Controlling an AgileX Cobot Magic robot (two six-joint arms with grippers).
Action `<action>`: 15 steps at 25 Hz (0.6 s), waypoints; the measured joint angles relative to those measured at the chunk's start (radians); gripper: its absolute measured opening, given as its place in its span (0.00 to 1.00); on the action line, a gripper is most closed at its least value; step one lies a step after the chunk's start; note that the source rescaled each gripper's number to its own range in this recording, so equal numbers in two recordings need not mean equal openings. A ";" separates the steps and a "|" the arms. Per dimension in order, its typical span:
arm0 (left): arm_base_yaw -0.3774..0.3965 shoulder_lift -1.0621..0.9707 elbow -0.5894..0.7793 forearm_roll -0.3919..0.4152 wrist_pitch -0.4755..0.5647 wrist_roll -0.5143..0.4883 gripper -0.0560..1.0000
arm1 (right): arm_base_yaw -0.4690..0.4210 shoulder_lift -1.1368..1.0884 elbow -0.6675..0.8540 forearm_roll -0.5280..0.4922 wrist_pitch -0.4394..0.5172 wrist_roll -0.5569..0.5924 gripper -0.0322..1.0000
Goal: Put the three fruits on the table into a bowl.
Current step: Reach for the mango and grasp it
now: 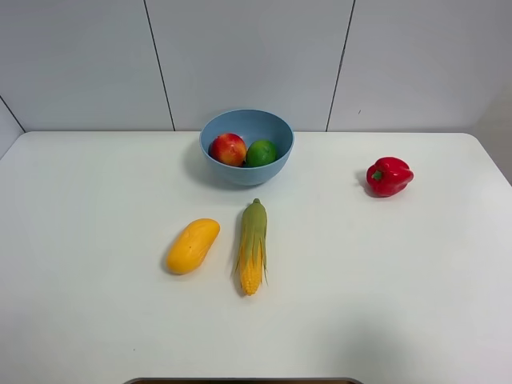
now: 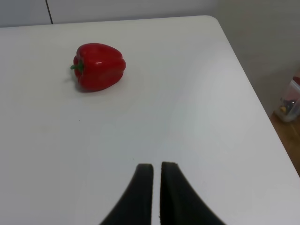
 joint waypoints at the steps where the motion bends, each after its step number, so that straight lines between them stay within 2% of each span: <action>1: 0.000 0.044 -0.034 0.000 0.004 0.015 1.00 | 0.000 0.000 0.000 0.000 0.000 0.000 0.03; 10: 0.000 0.388 -0.227 -0.006 0.011 0.117 1.00 | 0.000 0.000 0.000 0.000 0.000 0.000 0.03; 15: 0.000 0.576 -0.362 -0.043 0.018 0.213 1.00 | 0.000 0.000 0.000 0.000 0.000 0.000 0.03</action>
